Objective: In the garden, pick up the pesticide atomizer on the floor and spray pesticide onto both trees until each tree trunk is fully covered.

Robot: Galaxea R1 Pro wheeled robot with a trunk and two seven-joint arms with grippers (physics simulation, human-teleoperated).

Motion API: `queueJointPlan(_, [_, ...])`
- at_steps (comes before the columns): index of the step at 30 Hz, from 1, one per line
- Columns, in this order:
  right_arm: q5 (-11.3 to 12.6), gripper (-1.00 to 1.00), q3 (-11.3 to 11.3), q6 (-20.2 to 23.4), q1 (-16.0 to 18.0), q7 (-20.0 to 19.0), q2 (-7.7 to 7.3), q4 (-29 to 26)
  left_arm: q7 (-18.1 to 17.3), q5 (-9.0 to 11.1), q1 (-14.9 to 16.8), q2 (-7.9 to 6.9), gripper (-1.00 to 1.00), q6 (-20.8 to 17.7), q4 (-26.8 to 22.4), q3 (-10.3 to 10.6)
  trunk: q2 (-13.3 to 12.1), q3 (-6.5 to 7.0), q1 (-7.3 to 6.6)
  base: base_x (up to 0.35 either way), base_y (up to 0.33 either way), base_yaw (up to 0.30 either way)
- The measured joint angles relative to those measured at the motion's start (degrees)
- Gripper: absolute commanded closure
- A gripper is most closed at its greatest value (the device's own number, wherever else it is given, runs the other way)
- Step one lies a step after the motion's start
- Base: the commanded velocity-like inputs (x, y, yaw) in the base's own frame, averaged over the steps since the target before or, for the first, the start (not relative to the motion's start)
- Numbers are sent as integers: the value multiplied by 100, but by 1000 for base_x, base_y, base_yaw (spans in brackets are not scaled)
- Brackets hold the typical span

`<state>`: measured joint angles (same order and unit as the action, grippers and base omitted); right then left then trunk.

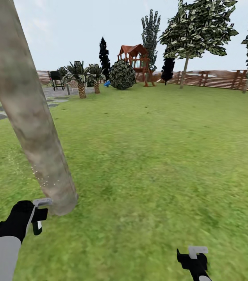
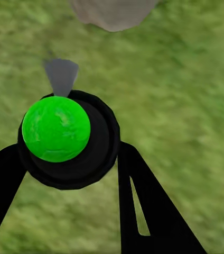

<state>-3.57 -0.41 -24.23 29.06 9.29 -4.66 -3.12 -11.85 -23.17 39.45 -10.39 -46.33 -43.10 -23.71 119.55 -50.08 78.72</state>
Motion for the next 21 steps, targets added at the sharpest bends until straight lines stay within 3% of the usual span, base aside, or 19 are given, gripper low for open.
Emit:
queueJointPlan(4, [0,-100,0,0,0,0,0,0,-12,-29,318,-21,100,-72,-83,88,0,1,0,2,0,260])
queueJointPlan(6, [-3,-100,0,0,0,-7,2,0,-95,-12,667,-72,100,-171,-93,168,0,1,0,0,0,264])
queueJointPlan(8, [-5,-100,0,0,0,-12,0,0,-321,-1,870,-89,100,-381,-89,442,0,0,0,0,0,269])
queueJointPlan(10, [-3,-100,0,0,0,-16,0,0,-883,55,1088,-90,100,-577,-104,971,0,1,0,0,0,266])
queueJointPlan(11, [-3,-100,0,0,0,-17,0,0,-1046,1,1206,-89,100,-601,-97,1059,0,1,0,0,0,201])
queueJointPlan(18, [-7,-100,-3,0,-1,-18,-27,4,-1259,-46,2010,-149,100,-977,-24,1179,0,0,0,0,0,30])
queueJointPlan(21, [-8,-100,1,0,-1,-18,-35,5,-1267,-106,2148,-503,100,-982,21,1264,0,0,0,0,0,0])
